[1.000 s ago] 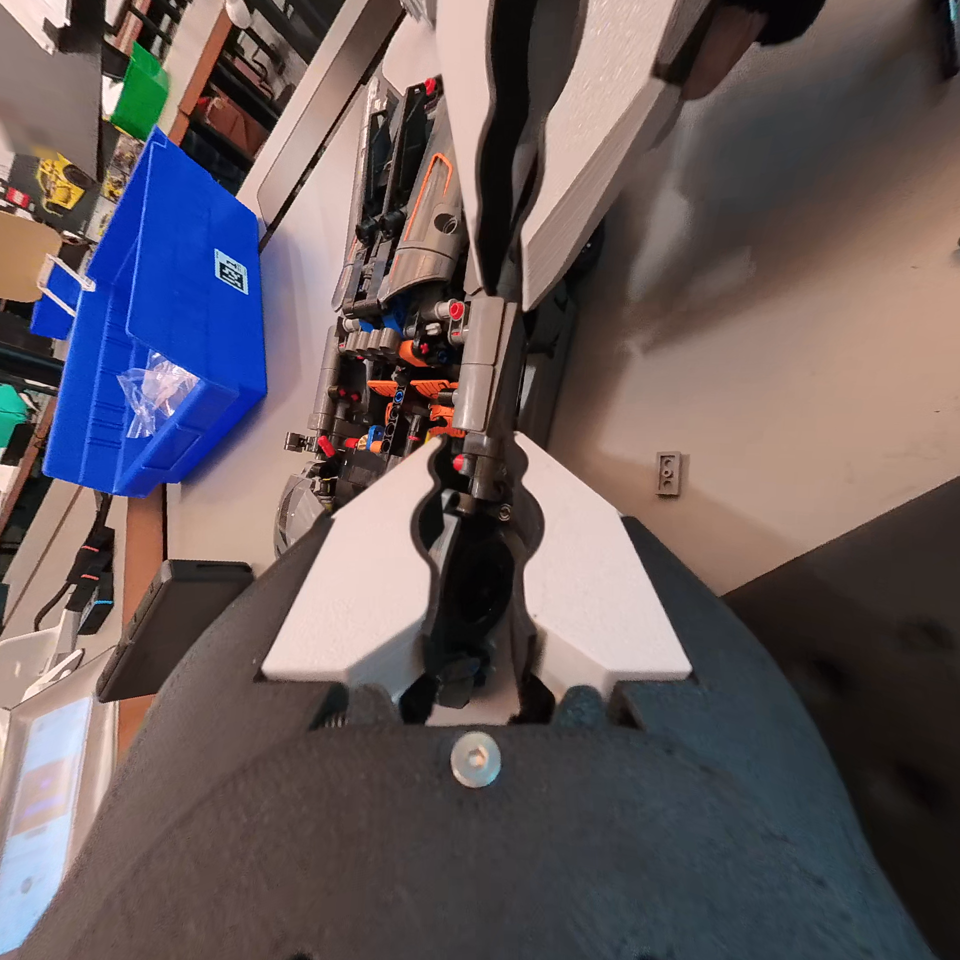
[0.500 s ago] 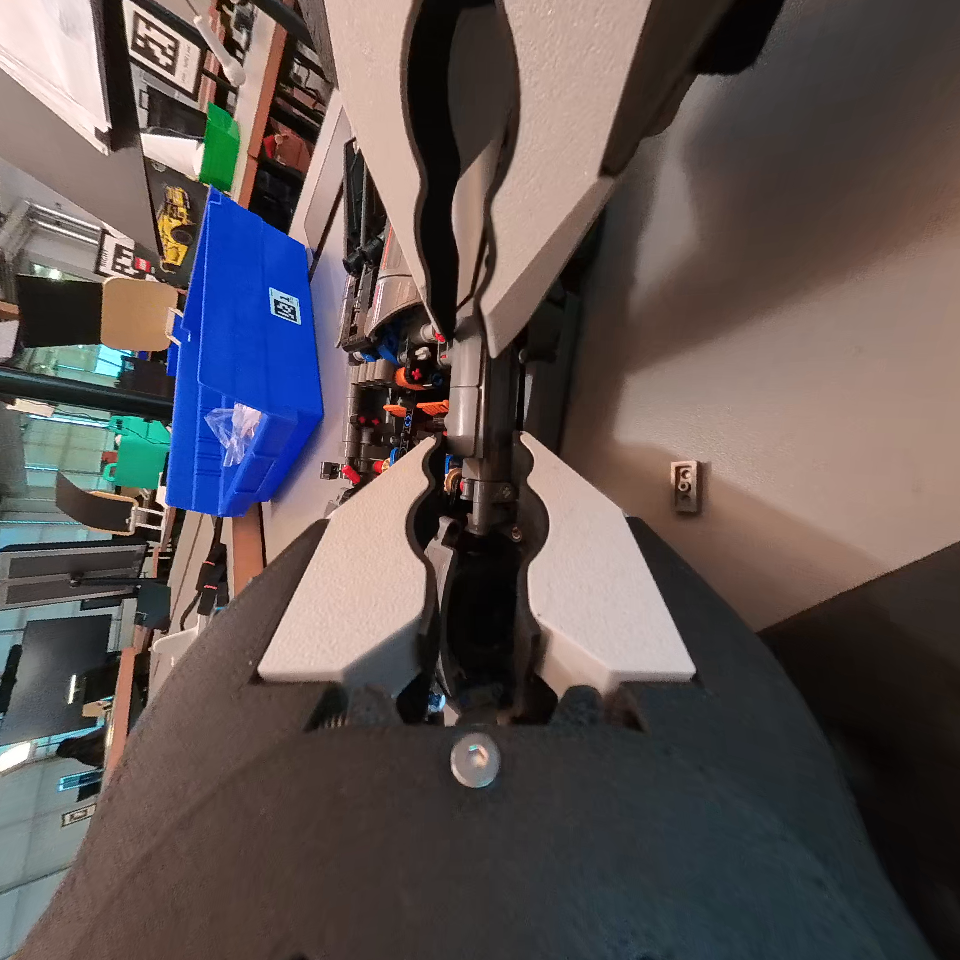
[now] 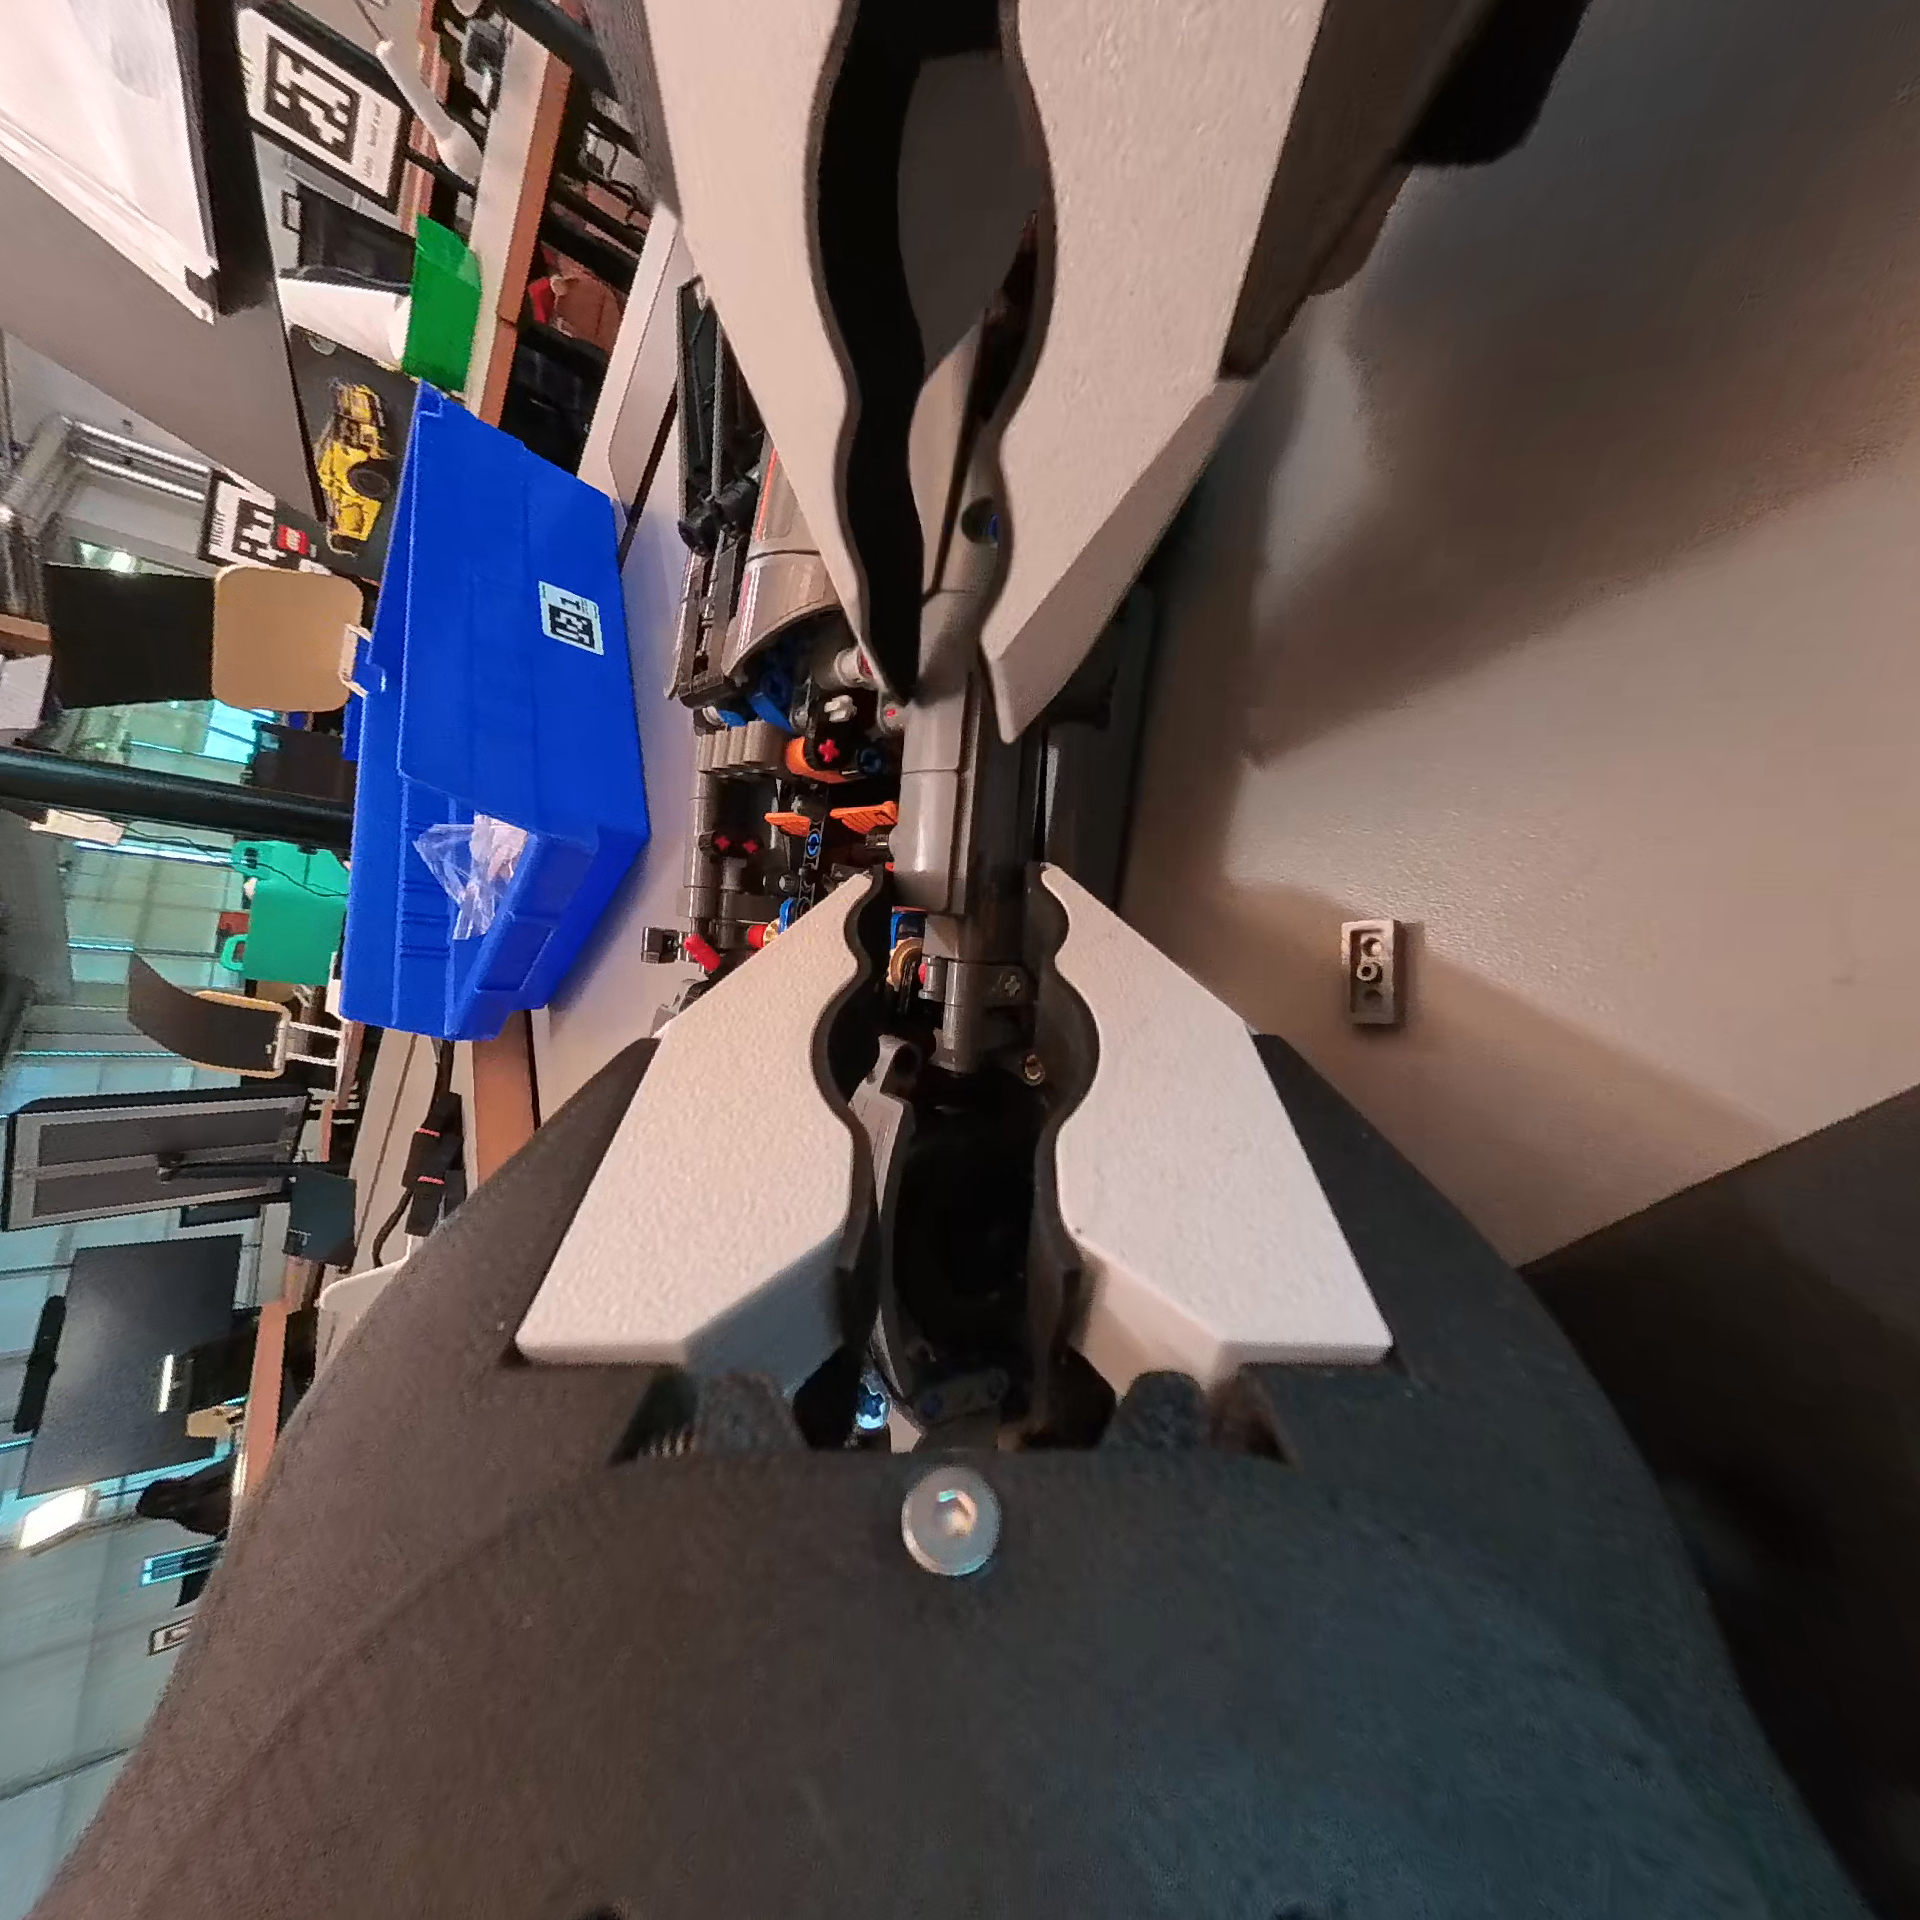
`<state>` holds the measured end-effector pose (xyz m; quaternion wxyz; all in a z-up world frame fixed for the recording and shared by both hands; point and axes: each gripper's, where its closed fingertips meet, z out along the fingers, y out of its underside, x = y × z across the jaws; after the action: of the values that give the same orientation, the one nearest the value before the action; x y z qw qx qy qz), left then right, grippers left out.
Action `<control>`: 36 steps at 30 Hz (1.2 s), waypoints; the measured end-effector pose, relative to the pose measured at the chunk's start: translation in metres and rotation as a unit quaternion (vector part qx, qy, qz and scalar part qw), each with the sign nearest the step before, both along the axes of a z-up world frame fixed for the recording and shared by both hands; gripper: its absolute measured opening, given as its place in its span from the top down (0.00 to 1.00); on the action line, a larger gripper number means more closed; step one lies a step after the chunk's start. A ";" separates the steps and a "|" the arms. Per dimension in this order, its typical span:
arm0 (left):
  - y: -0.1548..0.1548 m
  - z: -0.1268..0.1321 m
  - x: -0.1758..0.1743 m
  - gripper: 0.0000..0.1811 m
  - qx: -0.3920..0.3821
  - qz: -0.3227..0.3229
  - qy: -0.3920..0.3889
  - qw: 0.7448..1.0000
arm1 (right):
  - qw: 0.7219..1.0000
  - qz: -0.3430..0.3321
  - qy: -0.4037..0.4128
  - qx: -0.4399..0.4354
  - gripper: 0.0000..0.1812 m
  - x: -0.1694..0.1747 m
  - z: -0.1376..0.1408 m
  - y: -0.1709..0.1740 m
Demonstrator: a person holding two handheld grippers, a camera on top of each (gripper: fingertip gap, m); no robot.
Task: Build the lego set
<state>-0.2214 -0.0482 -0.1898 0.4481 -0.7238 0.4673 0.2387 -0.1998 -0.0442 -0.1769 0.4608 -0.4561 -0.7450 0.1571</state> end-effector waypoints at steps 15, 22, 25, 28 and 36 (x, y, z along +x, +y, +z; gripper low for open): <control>0.000 0.001 0.000 0.87 0.003 -0.004 0.003 1.000 | 0.999 -0.009 0.008 -0.031 0.94 -0.002 0.000 0.001; -0.001 0.001 0.000 0.88 -0.007 -0.007 -0.009 1.000 | 0.999 -0.014 0.007 -0.039 0.94 -0.003 0.000 0.001; -0.001 0.001 -0.001 0.88 -0.009 -0.007 -0.006 1.000 | 0.999 -0.017 0.005 -0.042 0.94 -0.003 0.000 0.001; 0.001 -0.002 -0.001 0.86 -0.007 -0.001 0.015 1.000 | 0.998 -0.023 0.003 -0.051 0.94 -0.004 0.000 0.001; 0.005 -0.005 -0.005 0.85 0.020 0.008 0.040 0.999 | 0.997 -0.030 0.004 -0.073 0.94 -0.005 0.000 0.001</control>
<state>-0.2266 -0.0428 -0.1949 0.4415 -0.7086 0.4737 0.2804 -0.2047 -0.0437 -0.1765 0.4336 -0.5102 -0.7157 0.1986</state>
